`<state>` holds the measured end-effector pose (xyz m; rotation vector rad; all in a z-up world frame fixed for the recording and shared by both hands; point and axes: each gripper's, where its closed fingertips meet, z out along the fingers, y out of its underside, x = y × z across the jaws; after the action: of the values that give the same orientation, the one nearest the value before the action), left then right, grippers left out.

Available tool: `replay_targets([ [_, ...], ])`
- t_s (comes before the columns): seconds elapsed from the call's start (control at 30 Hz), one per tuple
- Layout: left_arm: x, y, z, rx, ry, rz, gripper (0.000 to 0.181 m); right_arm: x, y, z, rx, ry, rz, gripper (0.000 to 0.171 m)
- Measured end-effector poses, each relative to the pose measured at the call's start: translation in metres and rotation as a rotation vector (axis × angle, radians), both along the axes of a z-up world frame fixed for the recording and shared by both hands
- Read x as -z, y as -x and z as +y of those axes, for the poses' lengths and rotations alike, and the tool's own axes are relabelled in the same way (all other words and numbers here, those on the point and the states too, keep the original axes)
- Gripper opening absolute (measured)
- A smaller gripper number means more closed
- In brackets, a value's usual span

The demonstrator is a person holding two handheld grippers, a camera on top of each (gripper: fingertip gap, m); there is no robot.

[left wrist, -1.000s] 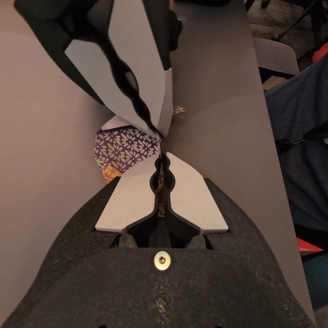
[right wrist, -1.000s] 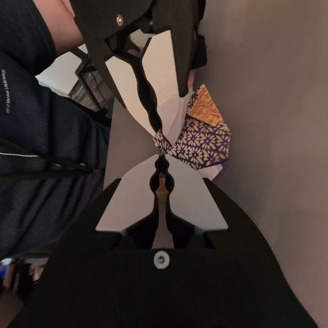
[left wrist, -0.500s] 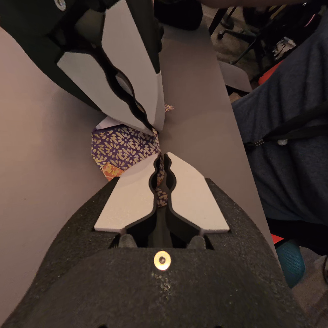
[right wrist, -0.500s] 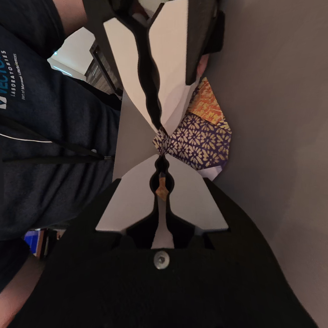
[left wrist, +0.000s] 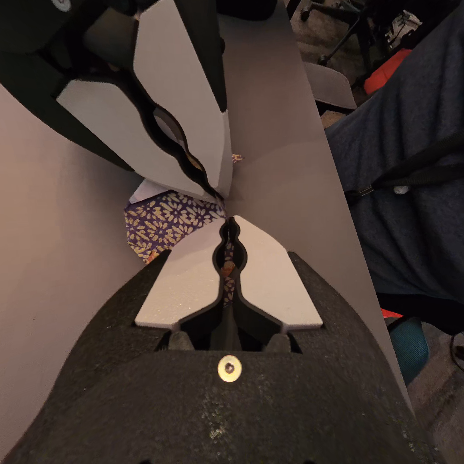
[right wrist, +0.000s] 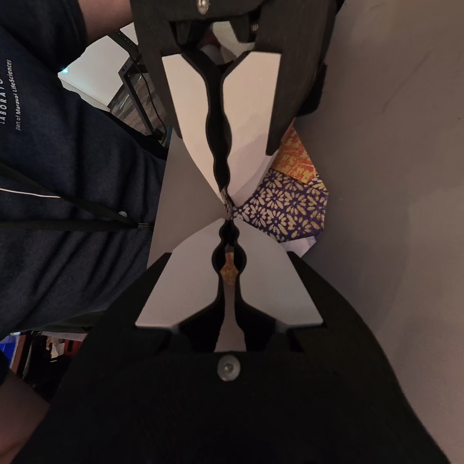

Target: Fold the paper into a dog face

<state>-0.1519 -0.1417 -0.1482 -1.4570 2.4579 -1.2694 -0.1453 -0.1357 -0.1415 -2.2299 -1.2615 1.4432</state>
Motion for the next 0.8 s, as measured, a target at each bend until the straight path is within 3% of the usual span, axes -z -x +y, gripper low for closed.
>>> replay_targets([
  [0.3,0.002,0.002,0.001,-0.005,-0.018,0.048,0.007,0.001,-0.002,0.001,-0.002,0.026,-0.019,0.002],
  [0.57,-0.016,-0.01,0.031,-0.179,-0.041,-0.041,0.033,0.005,-0.003,0.002,0.008,0.002,-0.077,0.001],
  [0.8,-0.017,-0.02,0.038,-0.211,-0.135,-0.094,0.068,0.005,-0.005,0.007,0.027,-0.021,-0.071,0.001],
])
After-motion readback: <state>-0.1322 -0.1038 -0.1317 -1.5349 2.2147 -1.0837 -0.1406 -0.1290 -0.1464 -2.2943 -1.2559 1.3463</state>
